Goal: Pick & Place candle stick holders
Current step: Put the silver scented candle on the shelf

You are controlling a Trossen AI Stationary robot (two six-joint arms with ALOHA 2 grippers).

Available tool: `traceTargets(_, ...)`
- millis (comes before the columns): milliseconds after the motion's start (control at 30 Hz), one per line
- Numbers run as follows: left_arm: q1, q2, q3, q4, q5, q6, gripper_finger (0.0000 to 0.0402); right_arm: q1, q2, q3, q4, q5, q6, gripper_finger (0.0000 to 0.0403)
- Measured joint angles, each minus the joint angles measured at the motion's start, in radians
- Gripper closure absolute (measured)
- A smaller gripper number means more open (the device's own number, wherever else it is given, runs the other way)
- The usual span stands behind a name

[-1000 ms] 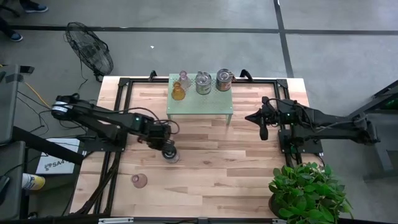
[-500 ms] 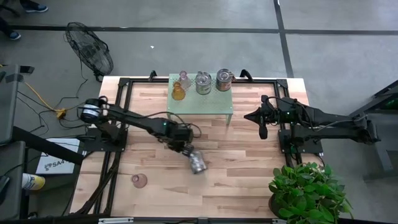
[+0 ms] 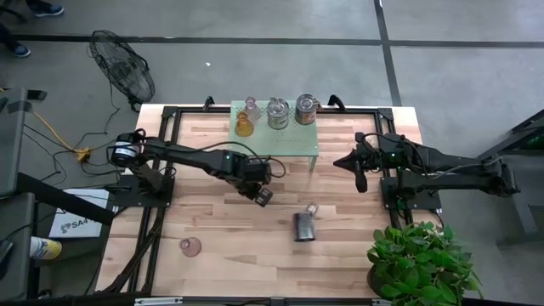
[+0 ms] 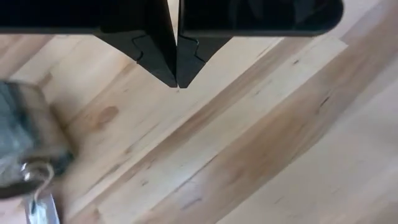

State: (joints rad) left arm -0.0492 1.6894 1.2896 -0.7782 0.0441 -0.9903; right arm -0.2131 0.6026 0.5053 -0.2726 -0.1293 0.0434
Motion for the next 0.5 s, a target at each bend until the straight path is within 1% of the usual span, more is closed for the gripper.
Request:
traceTargets(33, 0.0, 0.0, 0.0, 0.0, -0.001, 0.0, 0.0401, 0.0, 0.0, 0.0, 0.0, -0.003, 0.009, 0.0402)
traceTargets(100, 0.003, 0.0, 0.0, -0.006, -0.001, 0.0, 0.0401, 0.0, 0.0, 0.0, 0.0, -0.001, 0.09, 0.0402)
traceTargets(233, 0.004, 0.0, 0.0, -0.015, -0.017, 0.0, 0.0401, -0.001, 0.0, 0.0, -0.004, 0.003, 0.375, 0.0402)
traceTargets(267, 0.004, 0.0, 0.0, -0.017, -0.026, -0.001, 0.0401, -0.001, 0.0, 0.0, -0.005, 0.002, 0.418, 0.0402)
traceTargets(433, 0.004, -0.023, 0.0, -0.022, -0.079, 0.025, 0.0401, 0.0, 0.0, 0.0, -0.008, -0.048, 0.473, 0.0402)
traceTargets(500, 0.004, -0.035, 0.0, -0.039, -0.113, 0.044, 0.0401, 0.0, 0.01, 0.018, -0.062, -0.043, 0.517, 0.0402)
